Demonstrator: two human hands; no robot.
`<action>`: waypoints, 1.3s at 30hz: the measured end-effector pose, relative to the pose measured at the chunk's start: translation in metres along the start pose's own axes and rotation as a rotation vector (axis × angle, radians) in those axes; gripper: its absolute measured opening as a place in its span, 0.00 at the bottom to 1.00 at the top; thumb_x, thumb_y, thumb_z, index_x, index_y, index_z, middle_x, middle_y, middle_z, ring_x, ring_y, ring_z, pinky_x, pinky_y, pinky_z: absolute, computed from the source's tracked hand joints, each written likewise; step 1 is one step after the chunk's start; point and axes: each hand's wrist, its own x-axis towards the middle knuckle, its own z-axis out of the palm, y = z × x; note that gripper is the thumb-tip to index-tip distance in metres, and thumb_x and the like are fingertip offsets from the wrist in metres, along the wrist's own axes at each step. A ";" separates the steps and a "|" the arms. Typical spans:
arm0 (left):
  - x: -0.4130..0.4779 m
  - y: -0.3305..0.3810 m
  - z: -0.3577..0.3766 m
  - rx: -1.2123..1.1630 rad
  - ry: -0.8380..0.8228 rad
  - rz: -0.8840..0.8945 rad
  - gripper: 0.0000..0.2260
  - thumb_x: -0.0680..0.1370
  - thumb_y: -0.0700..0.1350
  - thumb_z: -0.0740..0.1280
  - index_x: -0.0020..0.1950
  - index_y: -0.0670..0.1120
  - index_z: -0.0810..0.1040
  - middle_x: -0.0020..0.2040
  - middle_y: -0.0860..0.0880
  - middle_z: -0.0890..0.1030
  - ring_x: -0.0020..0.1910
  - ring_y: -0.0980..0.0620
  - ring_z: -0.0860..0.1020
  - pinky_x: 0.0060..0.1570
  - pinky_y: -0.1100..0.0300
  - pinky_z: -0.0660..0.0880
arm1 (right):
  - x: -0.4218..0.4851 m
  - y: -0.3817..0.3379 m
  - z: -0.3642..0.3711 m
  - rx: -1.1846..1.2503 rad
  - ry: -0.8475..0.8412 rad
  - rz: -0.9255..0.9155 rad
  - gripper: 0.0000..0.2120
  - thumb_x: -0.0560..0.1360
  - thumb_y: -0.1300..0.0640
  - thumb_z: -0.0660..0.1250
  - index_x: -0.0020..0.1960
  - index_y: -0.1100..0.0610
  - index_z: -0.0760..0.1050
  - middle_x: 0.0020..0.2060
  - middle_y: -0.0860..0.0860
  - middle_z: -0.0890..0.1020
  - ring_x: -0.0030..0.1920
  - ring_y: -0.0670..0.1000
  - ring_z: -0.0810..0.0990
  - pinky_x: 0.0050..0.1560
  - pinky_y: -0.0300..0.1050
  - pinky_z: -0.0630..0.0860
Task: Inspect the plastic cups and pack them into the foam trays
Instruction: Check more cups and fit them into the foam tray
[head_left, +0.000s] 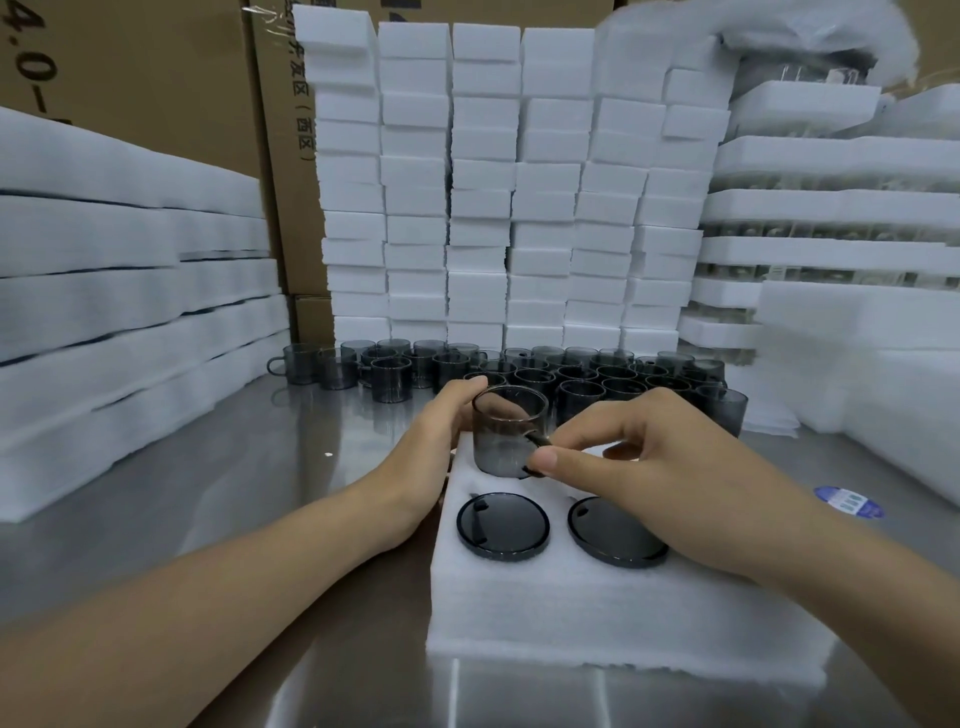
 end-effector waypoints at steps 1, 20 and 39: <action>-0.001 0.001 0.001 0.012 0.004 0.009 0.23 0.77 0.63 0.62 0.46 0.47 0.89 0.58 0.39 0.86 0.66 0.34 0.80 0.78 0.33 0.65 | 0.000 0.000 0.001 0.012 -0.016 0.006 0.10 0.78 0.36 0.69 0.46 0.38 0.87 0.47 0.46 0.87 0.44 0.61 0.83 0.56 0.63 0.81; -0.001 0.008 0.010 0.232 0.056 0.048 0.24 0.72 0.68 0.66 0.39 0.51 0.90 0.45 0.48 0.89 0.47 0.54 0.85 0.67 0.47 0.76 | 0.001 0.002 0.004 -0.089 0.007 0.071 0.08 0.75 0.39 0.72 0.46 0.42 0.84 0.56 0.33 0.81 0.56 0.42 0.81 0.65 0.50 0.76; 0.009 0.005 0.001 0.215 -0.028 0.002 0.12 0.72 0.50 0.71 0.53 0.57 0.89 0.53 0.51 0.88 0.57 0.52 0.85 0.65 0.51 0.77 | -0.002 -0.002 0.005 -0.260 0.051 0.076 0.19 0.72 0.33 0.69 0.62 0.34 0.80 0.57 0.31 0.79 0.61 0.31 0.73 0.65 0.42 0.74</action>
